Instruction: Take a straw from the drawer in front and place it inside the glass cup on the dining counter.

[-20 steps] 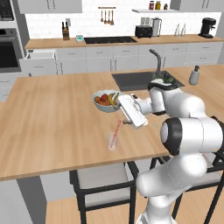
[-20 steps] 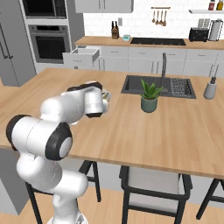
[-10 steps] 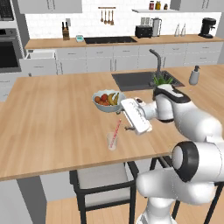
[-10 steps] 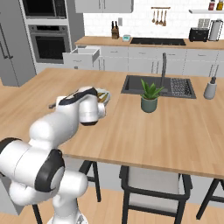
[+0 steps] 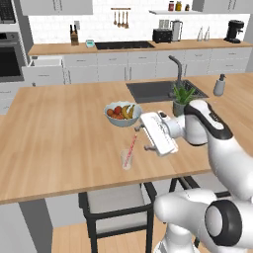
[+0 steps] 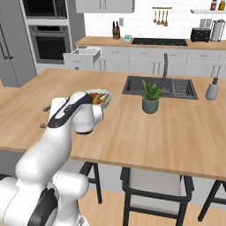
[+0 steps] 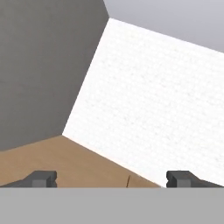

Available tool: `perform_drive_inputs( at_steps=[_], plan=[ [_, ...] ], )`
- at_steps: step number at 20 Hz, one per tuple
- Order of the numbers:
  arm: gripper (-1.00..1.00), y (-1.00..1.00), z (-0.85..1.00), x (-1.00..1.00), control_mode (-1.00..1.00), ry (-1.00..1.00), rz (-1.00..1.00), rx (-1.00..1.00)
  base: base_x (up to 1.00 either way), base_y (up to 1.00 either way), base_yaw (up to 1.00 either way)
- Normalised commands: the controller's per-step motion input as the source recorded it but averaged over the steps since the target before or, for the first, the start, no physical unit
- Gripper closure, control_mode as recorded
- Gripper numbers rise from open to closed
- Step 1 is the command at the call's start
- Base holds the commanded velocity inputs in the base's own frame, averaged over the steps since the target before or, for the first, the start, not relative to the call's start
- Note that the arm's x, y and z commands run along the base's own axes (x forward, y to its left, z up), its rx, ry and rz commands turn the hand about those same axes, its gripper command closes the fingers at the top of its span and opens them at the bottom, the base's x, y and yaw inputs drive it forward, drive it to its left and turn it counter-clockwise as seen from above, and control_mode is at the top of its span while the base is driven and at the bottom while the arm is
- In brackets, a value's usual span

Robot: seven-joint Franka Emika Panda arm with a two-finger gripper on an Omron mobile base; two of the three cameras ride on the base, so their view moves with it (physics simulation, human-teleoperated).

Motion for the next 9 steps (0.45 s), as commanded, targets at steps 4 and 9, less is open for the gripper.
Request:
perform_drive_inputs(
  at_steps=[4,9],
  plan=[
    [-1.0,0.0,0.11,-0.37,-1.0,0.0,-0.05,-0.03,0.0,0.0,0.0],
    [-1.0,0.0,0.16,-0.38,-1.0,0.0,-0.04,-0.03,0.0,0.0,0.0]
  ],
)
